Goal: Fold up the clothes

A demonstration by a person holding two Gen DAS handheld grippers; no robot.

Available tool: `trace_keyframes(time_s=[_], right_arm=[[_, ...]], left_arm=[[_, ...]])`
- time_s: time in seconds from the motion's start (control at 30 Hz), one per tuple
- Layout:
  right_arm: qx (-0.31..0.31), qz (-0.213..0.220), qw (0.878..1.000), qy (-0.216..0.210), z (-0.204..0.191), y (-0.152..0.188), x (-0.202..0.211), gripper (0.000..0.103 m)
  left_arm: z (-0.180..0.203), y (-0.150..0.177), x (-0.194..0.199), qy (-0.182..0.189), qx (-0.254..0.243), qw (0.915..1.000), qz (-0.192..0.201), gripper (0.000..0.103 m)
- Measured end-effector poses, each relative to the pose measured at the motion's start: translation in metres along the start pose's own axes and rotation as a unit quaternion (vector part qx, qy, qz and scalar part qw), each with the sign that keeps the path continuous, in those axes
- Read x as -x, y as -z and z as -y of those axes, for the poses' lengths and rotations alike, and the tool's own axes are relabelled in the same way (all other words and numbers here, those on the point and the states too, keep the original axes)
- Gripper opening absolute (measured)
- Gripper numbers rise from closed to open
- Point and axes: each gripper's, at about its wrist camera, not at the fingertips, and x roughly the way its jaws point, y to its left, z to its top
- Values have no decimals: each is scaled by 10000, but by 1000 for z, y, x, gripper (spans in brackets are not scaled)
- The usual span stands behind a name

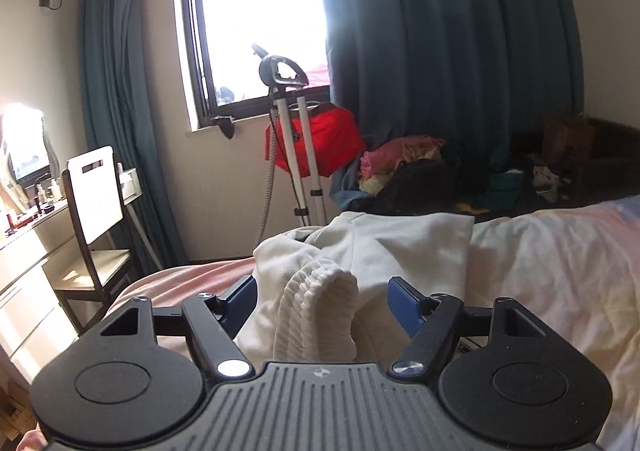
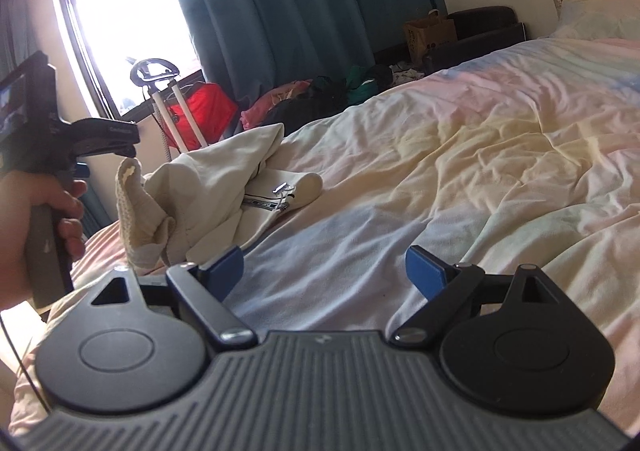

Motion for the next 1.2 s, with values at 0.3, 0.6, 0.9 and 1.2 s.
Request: trace_keyframes(time_s=[0.3, 0.6, 0.9, 1.2], right_arm=[[-115, -554, 9983, -117, -1, 15, -47, 90], [-453, -435, 9972, -401, -2, 19, -60, 89], [131, 445, 9982, -373, -12, 11, -16, 89], [499, 617, 9947, -658, -6, 6, 49, 89]], left_arm=[[4, 14, -92, -756, 598, 9930, -689, 43], [-40, -19, -5, 199, 2031, 9790, 3, 20], [-104, -73, 165, 1650, 2760, 9439, 747, 19], [-218, 42, 254, 1514, 2887, 9444, 417, 19]])
